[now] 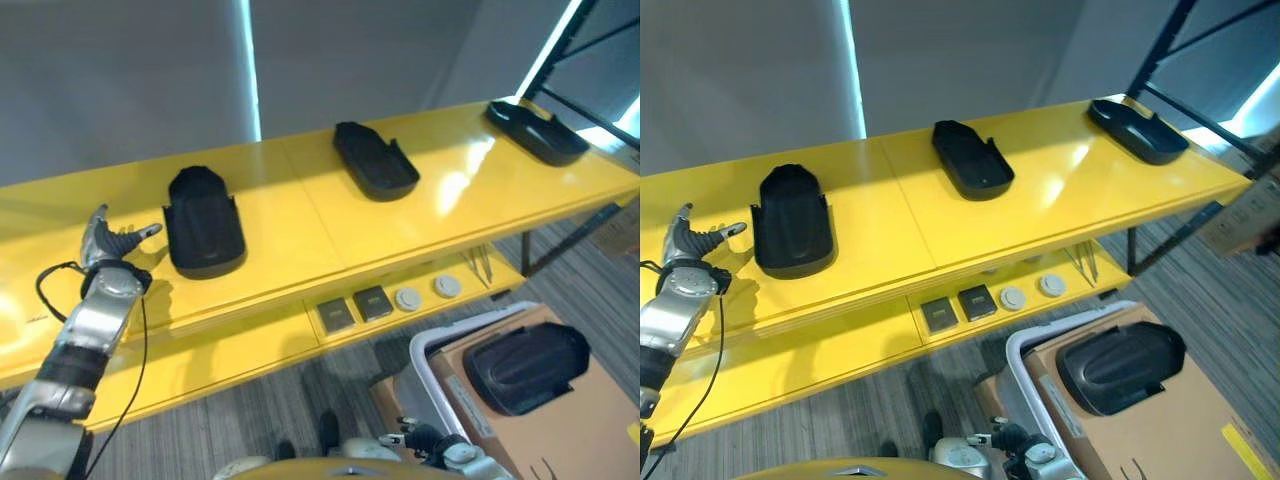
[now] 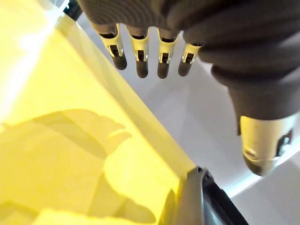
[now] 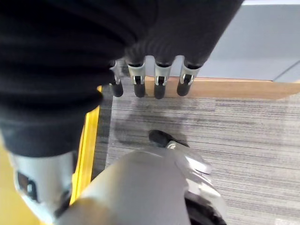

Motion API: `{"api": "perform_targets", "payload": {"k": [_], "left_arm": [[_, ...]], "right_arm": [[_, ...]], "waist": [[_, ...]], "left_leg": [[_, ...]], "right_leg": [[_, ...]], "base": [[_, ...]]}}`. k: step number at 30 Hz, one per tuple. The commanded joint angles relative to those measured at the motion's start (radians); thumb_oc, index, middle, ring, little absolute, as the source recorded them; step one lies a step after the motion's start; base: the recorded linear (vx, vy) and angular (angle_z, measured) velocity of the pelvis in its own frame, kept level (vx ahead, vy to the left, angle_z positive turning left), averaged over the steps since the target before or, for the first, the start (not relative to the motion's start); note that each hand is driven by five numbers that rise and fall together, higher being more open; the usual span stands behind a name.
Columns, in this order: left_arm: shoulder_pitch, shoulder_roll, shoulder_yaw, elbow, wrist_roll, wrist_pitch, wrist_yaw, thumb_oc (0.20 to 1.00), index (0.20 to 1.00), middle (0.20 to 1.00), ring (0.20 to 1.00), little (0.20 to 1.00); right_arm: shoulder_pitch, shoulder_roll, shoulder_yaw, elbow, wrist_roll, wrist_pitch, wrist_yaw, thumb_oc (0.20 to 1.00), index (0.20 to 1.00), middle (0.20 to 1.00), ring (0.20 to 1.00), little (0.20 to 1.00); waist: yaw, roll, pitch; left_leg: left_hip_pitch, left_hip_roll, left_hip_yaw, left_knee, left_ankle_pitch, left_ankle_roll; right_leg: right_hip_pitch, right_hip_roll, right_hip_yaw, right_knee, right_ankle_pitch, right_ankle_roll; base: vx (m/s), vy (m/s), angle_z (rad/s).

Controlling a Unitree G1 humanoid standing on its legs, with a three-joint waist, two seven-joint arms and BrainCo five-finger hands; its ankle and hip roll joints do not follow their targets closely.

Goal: Move parts from the plastic box to the shelf.

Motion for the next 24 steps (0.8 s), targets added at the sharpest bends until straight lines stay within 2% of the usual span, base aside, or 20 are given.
{"api": "perform_targets", "payload": {"k": [1, 2, 6, 7, 8, 10, 11, 13, 16, 19, 24], "left_arm": [[0.019, 0.043, 0.077, -0.077, 0.097, -0.064, -0.022, 1.0, 1.0, 1.0, 1.0, 1.0], [0.039, 0.044, 0.091, -0.101, 0.084, -0.109, -0.035, 1.0, 1.0, 1.0, 1.0, 1.0], [0.147, 0.021, 0.158, -0.28, -0.033, -0.306, -0.204, 1.0, 1.0, 1.0, 1.0, 1.0], [0.185, -0.006, 0.171, -0.349, -0.107, -0.381, -0.299, 1.0, 1.0, 1.0, 1.0, 1.0], [0.207, -0.029, 0.171, -0.397, -0.183, -0.426, -0.381, 1.0, 1.0, 1.0, 1.0, 1.0], [0.257, -0.093, 0.158, -0.479, -0.307, -0.453, -0.477, 1.0, 1.0, 1.0, 1.0, 1.0], [0.275, -0.119, 0.15, -0.496, -0.354, -0.461, -0.516, 0.934, 0.934, 0.934, 0.934, 0.934], [0.305, -0.167, 0.121, -0.504, -0.433, -0.491, -0.596, 0.2, 0.2, 0.2, 0.2, 0.2], [0.325, -0.194, 0.1, -0.504, -0.486, -0.504, -0.668, 0.2, 0.2, 0.2, 0.2, 0.2], [0.347, -0.223, 0.072, -0.499, -0.574, -0.48, -0.749, 0.2, 0.2, 0.2, 0.2, 0.2], [0.376, -0.238, 0.036, -0.456, -0.599, -0.461, -0.786, 0.2, 0.2, 0.2, 0.2, 0.2]], "right_arm": [[0.015, 0.006, -0.004, -0.018, -0.003, -0.017, -0.023, 1.0, 1.0, 1.0, 1.0, 1.0], [0.018, 0.009, -0.006, -0.023, -0.005, -0.013, -0.026, 1.0, 1.0, 1.0, 1.0, 1.0], [0.035, 0.022, -0.035, -0.029, -0.011, -0.016, -0.032, 1.0, 1.0, 1.0, 1.0, 1.0], [0.038, 0.027, -0.047, -0.023, -0.014, -0.021, -0.032, 1.0, 1.0, 1.0, 1.0, 1.0], [0.041, 0.031, -0.058, -0.015, -0.018, -0.027, -0.032, 1.0, 1.0, 1.0, 1.0, 1.0], [0.04, 0.038, -0.075, 0.005, -0.023, -0.042, -0.031, 1.0, 1.0, 1.0, 1.0, 1.0], [0.039, 0.042, -0.079, 0.015, -0.023, -0.046, -0.034, 1.0, 1.0, 1.0, 1.0, 1.0], [0.035, 0.049, -0.085, 0.029, -0.02, -0.049, -0.04, 1.0, 1.0, 1.0, 1.0, 1.0], [0.029, 0.052, -0.087, 0.043, -0.013, -0.053, -0.046, 1.0, 1.0, 1.0, 1.0, 1.0], [0.026, 0.051, -0.089, 0.059, -0.006, -0.059, -0.052, 1.0, 1.0, 1.0, 1.0, 1.0], [0.023, 0.045, -0.086, 0.068, 0.014, -0.063, -0.059, 1.0, 1.0, 1.0, 1.0, 1.0]], "waist": [[0.01, 0.033, -0.053], [0.014, 0.032, -0.053], [0.04, 0.029, -0.049], [0.048, 0.03, -0.047], [0.054, 0.03, -0.044], [0.066, 0.031, -0.039], [0.071, 0.032, -0.039], [0.077, 0.031, -0.039], [0.082, 0.03, -0.038], [0.087, 0.03, -0.036], [0.09, 0.029, -0.031]], "left_leg": [[-0.054, 0.101, 0.059, 0.007, 0.009, -0.068], [-0.054, 0.101, 0.055, 0.006, 0.008, -0.068], [-0.053, 0.099, 0.04, 0.006, 0.005, -0.069], [-0.052, 0.099, 0.035, 0.006, 0.003, -0.069], [-0.053, 0.098, 0.031, 0.006, 0.003, -0.07], [-0.052, 0.096, 0.022, 0.006, 0.004, -0.072], [-0.052, 0.095, 0.019, 0.005, 0.004, -0.073], [-0.051, 0.094, 0.017, 0.003, 0.003, -0.073], [-0.052, 0.093, 0.016, 0.002, 0.003, -0.072], [-0.054, 0.092, 0.015, 0.0, 0.004, -0.071], [-0.053, 0.089, 0.02, 0.0, 0.003, -0.067]], "right_leg": [[0.054, -0.017, 0.001, 0.012, -0.127, 0.116], [0.056, -0.017, -0.001, 0.011, -0.128, 0.116], [0.064, -0.021, -0.015, 0.008, -0.132, 0.115], [0.066, -0.023, -0.019, 0.008, -0.132, 0.114], [0.067, -0.024, -0.023, 0.008, -0.131, 0.113], [0.07, -0.025, -0.028, 0.007, -0.129, 0.112], [0.071, -0.026, -0.031, 0.006, -0.128, 0.112], [0.071, -0.027, -0.032, 0.005, -0.124, 0.112], [0.07, -0.028, -0.031, 0.004, -0.122, 0.111], [0.067, -0.029, -0.031, 0.002, -0.118, 0.11], [0.065, -0.03, -0.028, 0.0, -0.111, 0.11]], "base": [[0.0, -0.003, 0.16], [0.0, 0.003, 0.14], [0.0, 0.008, 0.15], [0.0, 0.018, 0.21], [-0.01, 0.018, 0.18], [0.0, 0.018, 0.08], [0.0, 0.023, 0.06], [0.0, 0.024, 0.06], [0.0, 0.005, 0.01], [0.0, 0.0, 0.0], [0.0, 0.0, 0.0]]}}
